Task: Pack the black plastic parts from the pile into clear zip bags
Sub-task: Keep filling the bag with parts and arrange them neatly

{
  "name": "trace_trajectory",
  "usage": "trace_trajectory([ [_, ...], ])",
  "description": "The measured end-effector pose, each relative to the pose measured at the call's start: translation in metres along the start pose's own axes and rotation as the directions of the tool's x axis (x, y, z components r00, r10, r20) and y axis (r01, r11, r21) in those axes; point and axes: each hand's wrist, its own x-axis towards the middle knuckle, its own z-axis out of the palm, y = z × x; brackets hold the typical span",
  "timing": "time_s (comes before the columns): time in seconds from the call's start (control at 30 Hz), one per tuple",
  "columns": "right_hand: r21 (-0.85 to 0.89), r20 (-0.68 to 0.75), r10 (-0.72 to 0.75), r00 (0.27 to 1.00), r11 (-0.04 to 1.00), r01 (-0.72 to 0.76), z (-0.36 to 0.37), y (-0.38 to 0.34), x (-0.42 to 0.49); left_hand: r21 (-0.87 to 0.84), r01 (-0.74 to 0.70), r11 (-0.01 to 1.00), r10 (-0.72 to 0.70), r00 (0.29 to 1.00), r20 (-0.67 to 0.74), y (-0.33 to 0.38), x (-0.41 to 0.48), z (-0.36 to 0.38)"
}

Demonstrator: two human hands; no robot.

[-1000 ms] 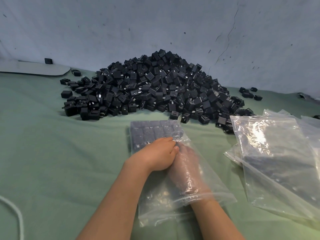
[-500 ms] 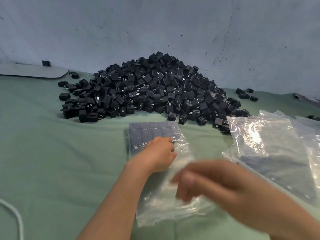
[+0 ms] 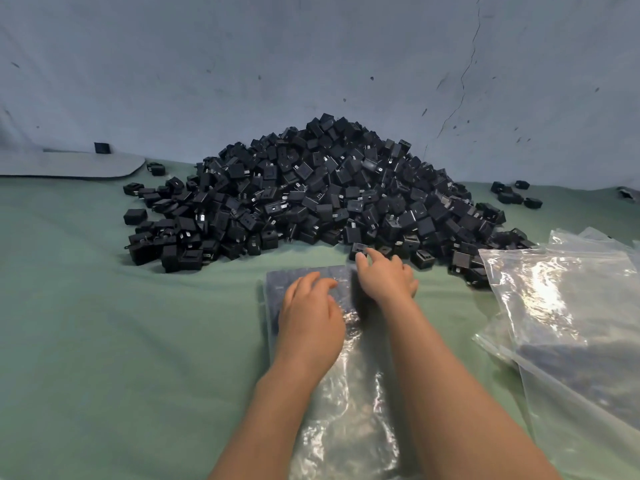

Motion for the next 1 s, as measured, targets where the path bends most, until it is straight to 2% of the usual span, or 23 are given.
trace_trajectory([
  [0.1, 0.019, -0.038, 0.028, 0.999, 0.999, -0.027, 0.002, 0.001, 0.007, -0.086, 0.029, 0.996, -0.034, 0.998, -0.054, -0.001, 0.003, -0.003],
  [0.2, 0.238, -0.139, 0.034, 0.99, 0.971, 0.0, -0.011, 0.003, 0.003, -0.219, 0.066, 0.973, -0.089, 0.991, -0.097, -0.003, 0.004, -0.006],
  [0.3, 0.537, -0.157, -0.039, 0.987, 0.835, 0.118, -0.034, 0.005, -0.014, -0.385, 0.13, 0.914, -0.175, 0.981, -0.084, -0.001, 0.005, -0.01],
  [0.4, 0.65, -0.084, -0.168, 0.982, 0.738, 0.182, -0.059, 0.008, -0.047, -0.556, 0.205, 0.806, -0.227, 0.973, 0.029, 0.006, 0.005, -0.014],
  [0.47, 0.676, -0.024, -0.26, 0.965, 0.707, 0.207, -0.069, 0.011, -0.072, -0.635, 0.259, 0.728, -0.252, 0.962, 0.104, 0.015, 0.001, -0.018],
  [0.57, 0.632, -0.051, -0.4, 0.915, 0.696, 0.34, -0.073, 0.019, -0.111, -0.724, 0.358, 0.589, -0.274, 0.932, 0.238, 0.028, -0.01, -0.03],
  [0.63, 0.489, -0.099, -0.483, 0.87, 0.738, 0.465, -0.069, 0.027, -0.135, -0.708, 0.393, 0.587, -0.261, 0.92, 0.293, 0.034, -0.02, -0.039],
  [0.7, 0.368, -0.158, -0.531, 0.833, 0.751, 0.549, -0.062, 0.036, -0.157, -0.656, 0.41, 0.634, -0.249, 0.911, 0.328, 0.037, -0.031, -0.045],
  [0.77, 0.348, -0.186, -0.556, 0.81, 0.733, 0.584, -0.057, 0.046, -0.176, -0.616, 0.433, 0.658, -0.243, 0.896, 0.371, 0.037, -0.045, -0.048],
  [0.83, 0.44, -0.155, -0.541, 0.827, 0.711, 0.548, -0.055, 0.059, -0.191, -0.606, 0.452, 0.655, -0.23, 0.883, 0.41, 0.036, -0.056, -0.049],
  [0.93, 0.637, 0.01, -0.501, 0.866, 0.67, 0.381, -0.06, 0.076, -0.208, -0.624, 0.435, 0.649, -0.203, 0.889, 0.409, 0.035, -0.071, -0.05],
  [1.0, 0.619, 0.064, -0.537, 0.841, 0.682, 0.388, -0.063, 0.081, -0.217, -0.618, 0.423, 0.663, -0.185, 0.892, 0.412, 0.038, -0.079, -0.049],
])
